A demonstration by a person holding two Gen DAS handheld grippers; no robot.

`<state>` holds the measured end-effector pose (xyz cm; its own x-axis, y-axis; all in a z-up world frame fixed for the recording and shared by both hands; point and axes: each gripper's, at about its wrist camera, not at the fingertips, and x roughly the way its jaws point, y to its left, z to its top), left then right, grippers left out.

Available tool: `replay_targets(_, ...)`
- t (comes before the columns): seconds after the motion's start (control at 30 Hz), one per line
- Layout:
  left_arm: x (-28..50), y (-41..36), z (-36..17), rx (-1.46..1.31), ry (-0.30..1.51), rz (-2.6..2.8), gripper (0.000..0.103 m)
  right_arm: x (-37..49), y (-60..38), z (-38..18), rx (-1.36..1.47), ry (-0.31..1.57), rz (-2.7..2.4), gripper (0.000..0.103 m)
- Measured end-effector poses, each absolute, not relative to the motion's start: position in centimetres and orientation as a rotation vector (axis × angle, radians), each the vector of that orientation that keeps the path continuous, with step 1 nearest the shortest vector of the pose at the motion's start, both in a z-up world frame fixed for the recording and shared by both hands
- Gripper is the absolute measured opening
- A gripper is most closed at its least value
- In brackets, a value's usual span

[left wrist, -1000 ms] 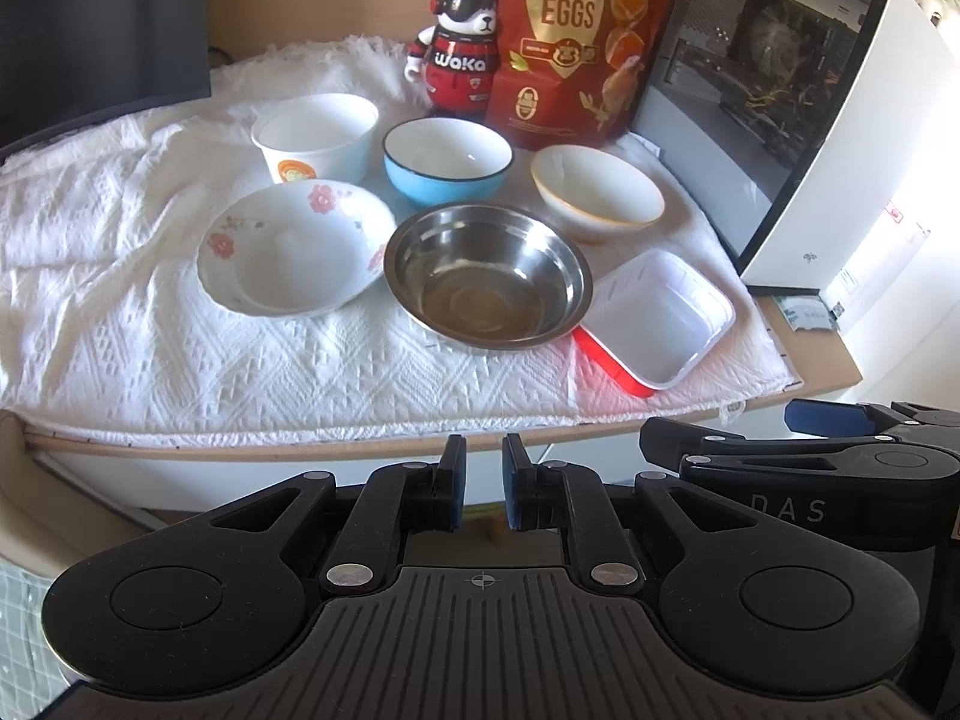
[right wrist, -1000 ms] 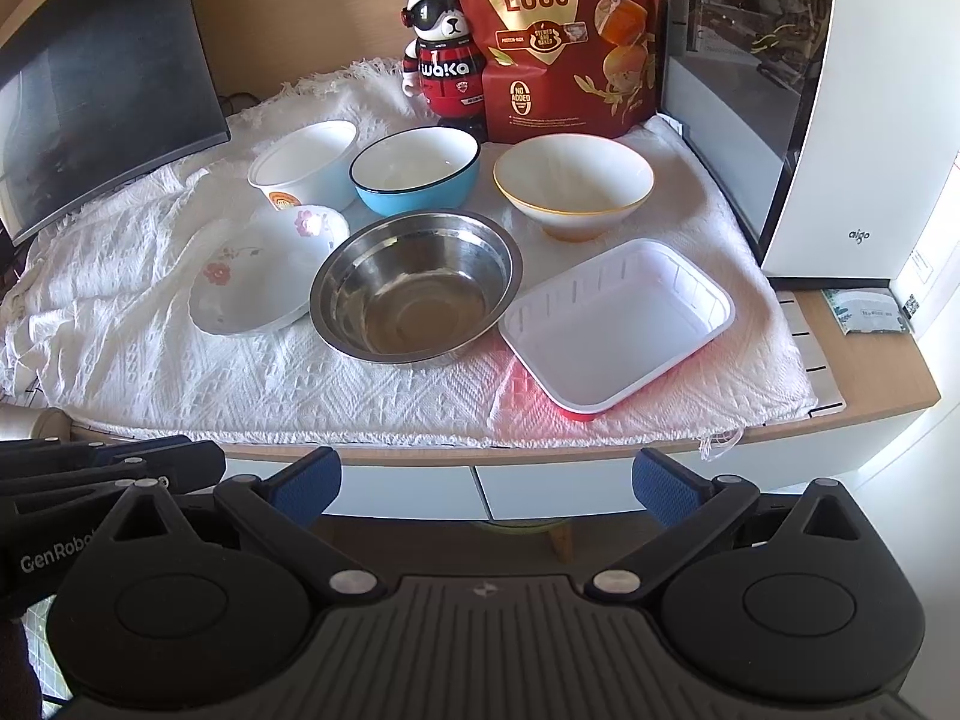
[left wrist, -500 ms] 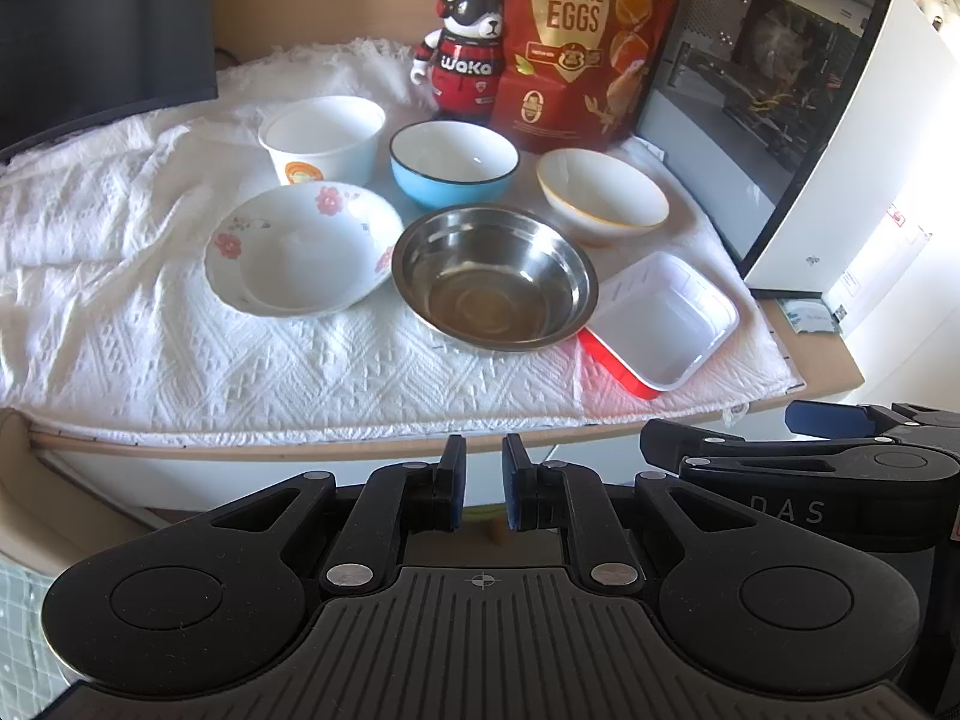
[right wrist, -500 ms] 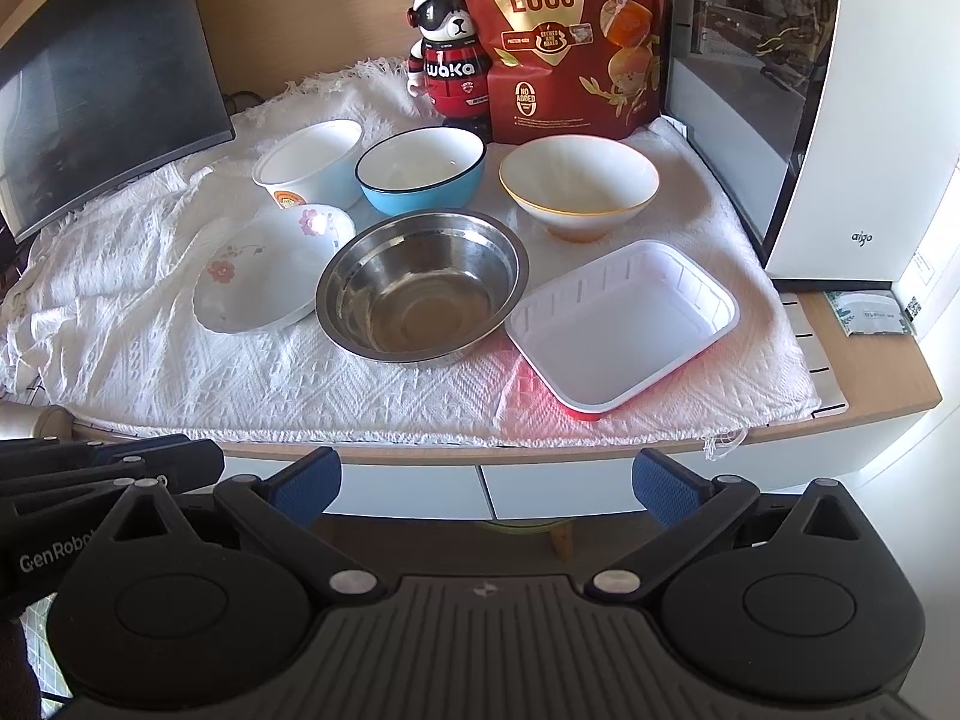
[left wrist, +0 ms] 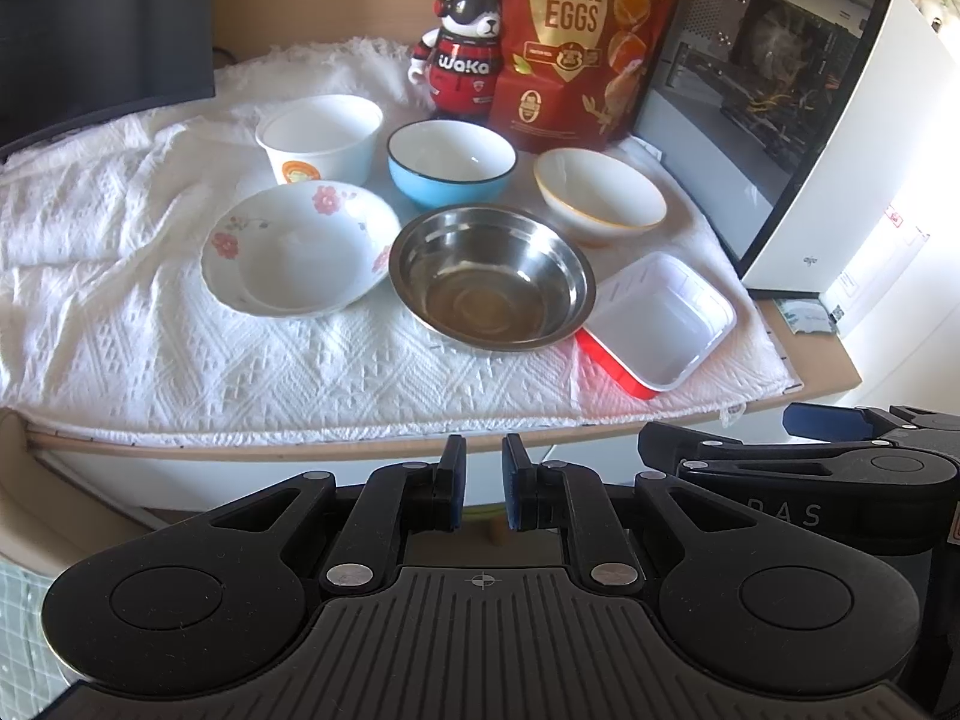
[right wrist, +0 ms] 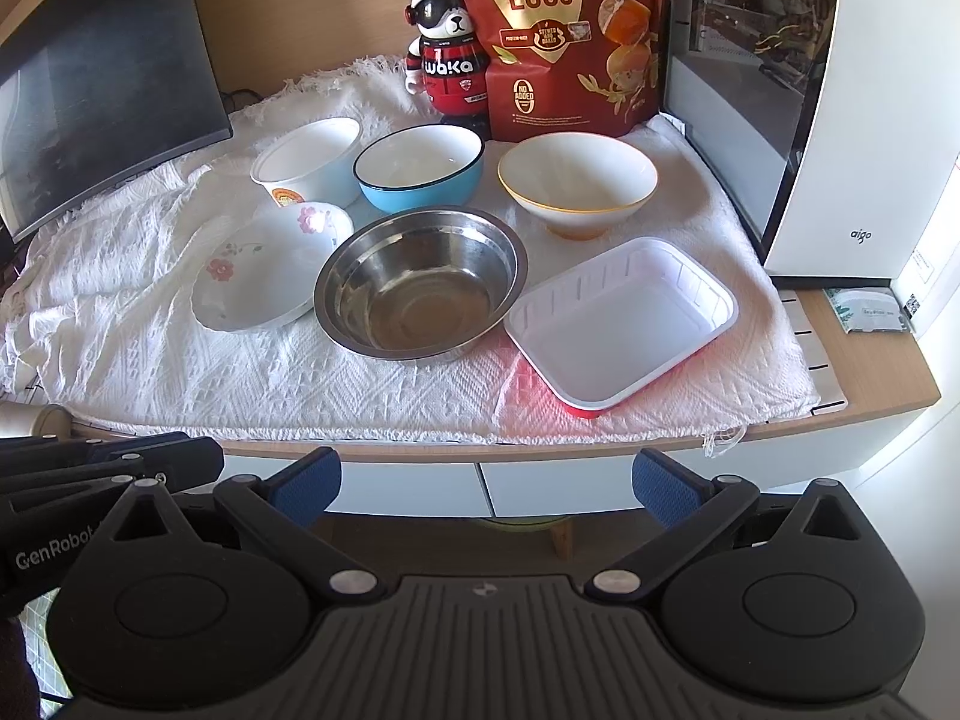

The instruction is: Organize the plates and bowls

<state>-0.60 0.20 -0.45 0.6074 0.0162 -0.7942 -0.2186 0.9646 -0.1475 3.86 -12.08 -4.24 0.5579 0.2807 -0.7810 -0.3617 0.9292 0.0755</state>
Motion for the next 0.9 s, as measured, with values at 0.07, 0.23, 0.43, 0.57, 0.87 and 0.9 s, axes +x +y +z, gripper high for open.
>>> replay_targets(0.07,-0.6,0.2,-0.4,-0.239,0.91,0.137,0.015,3.9,-12.1,-4.3,-0.098,0.902,0.38,0.103)
replay_targets(0.23,-0.5,0.1,-0.4,-0.239,0.909,0.137,0.015,3.8,-12.0,-4.3,-0.097,0.902,0.38,0.103)
replay_targets(0.43,-0.1,0.1,-0.3,-0.24,0.904,0.139,0.015,4.2,-12.0,-4.1,-0.097,0.898,0.387,0.103)
replay_targets(0.57,0.2,0.4,-0.4,-0.244,0.901,0.143,0.015,4.6,-11.9,-4.1,-0.093,0.892,0.389,0.103)
replay_targets(0.87,1.7,3.4,-1.3,-0.312,0.915,0.16,0.015,6.4,-11.4,-4.2,-0.066,0.839,0.385,0.103)
replay_targets(0.9,2.0,4.0,-1.5,-0.322,0.916,0.165,0.015,6.8,-11.2,-4.1,-0.063,0.822,0.388,0.103)
